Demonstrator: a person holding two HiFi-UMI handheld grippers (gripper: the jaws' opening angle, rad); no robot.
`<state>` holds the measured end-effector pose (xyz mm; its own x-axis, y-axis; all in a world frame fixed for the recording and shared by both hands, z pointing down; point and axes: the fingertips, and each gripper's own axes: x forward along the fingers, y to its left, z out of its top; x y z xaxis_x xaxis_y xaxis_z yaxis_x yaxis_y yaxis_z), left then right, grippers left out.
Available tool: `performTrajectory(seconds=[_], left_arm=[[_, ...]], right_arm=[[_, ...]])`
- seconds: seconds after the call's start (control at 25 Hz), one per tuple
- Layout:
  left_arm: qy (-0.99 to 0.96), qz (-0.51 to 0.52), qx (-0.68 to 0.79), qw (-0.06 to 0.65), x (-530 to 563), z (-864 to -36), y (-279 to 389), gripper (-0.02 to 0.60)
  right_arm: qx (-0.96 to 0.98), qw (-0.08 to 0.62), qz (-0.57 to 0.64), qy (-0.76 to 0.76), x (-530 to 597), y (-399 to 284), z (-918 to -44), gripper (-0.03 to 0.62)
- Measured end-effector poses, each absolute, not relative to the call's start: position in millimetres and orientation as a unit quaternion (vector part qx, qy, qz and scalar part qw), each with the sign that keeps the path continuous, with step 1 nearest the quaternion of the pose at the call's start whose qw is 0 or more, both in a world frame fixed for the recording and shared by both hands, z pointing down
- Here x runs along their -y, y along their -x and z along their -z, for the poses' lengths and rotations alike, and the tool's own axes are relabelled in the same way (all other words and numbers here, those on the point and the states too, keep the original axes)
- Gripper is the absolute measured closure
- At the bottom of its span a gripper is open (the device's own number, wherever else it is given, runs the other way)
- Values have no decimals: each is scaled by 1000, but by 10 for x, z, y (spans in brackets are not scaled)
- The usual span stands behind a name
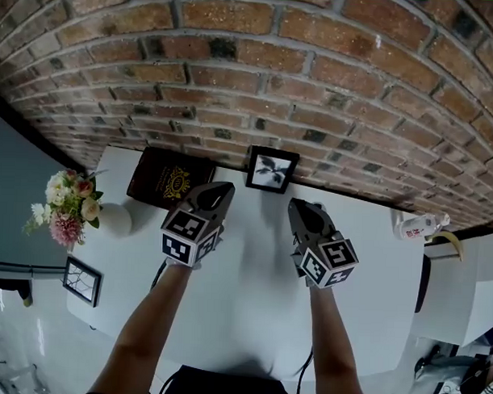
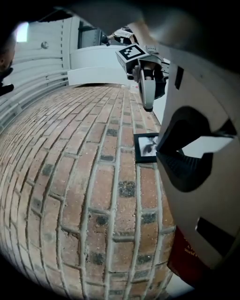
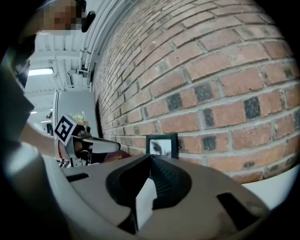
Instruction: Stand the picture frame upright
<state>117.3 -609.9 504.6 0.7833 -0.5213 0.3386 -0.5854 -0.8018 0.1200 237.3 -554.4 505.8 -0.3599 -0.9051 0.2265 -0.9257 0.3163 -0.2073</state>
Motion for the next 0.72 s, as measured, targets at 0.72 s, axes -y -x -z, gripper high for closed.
performTrajectory(seconds=[0.72], left_arm=[[-957, -101, 250, 104, 5048, -4495, -595, 581]], right_arm=[[822, 24, -120, -556, 4446, -1777, -4345, 591]])
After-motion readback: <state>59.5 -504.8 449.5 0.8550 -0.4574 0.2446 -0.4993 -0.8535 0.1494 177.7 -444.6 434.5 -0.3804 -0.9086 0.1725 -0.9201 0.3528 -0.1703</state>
